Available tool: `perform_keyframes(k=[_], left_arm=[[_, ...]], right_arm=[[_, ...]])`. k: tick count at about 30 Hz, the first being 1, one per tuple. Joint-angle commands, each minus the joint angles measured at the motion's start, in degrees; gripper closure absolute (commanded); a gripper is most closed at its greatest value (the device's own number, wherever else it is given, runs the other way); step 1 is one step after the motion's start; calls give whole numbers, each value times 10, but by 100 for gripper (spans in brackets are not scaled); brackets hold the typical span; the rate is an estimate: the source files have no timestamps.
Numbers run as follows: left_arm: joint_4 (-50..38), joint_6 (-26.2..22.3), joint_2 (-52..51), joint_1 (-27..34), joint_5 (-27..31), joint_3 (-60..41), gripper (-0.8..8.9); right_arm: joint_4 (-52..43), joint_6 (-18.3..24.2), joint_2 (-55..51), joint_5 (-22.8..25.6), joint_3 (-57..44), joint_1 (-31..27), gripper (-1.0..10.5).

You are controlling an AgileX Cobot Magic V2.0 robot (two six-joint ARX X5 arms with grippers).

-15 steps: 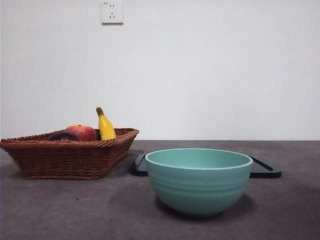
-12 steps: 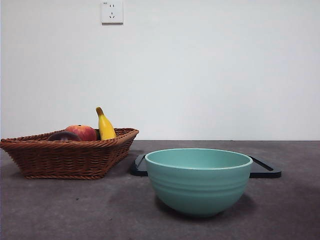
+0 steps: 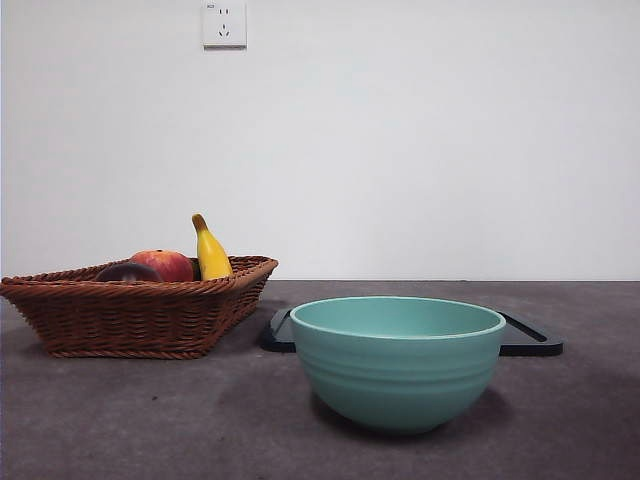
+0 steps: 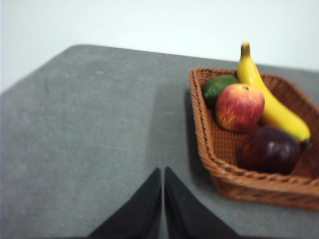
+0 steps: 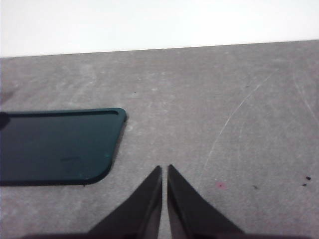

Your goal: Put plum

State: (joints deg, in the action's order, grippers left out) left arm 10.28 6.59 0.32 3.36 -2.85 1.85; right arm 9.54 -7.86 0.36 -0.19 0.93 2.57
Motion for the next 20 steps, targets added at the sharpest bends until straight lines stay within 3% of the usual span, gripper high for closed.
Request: perform_keyframes(k=[1, 5, 10, 20], left_arm=[[-7, 85, -1, 1, 0, -12, 805], [-7, 127, -1, 1, 0, -6, 805], [-7, 169, 0, 1, -4, 19, 804], [55, 170, 63, 1, -22, 135, 804]], right_arm=[[-5, -39, -2, 0, -2, 0, 940], [-4, -68, -2, 0, 10, 0, 940], [4, -72, 0, 0, 47, 0, 940], [71, -70, 69, -20, 186, 0, 940]])
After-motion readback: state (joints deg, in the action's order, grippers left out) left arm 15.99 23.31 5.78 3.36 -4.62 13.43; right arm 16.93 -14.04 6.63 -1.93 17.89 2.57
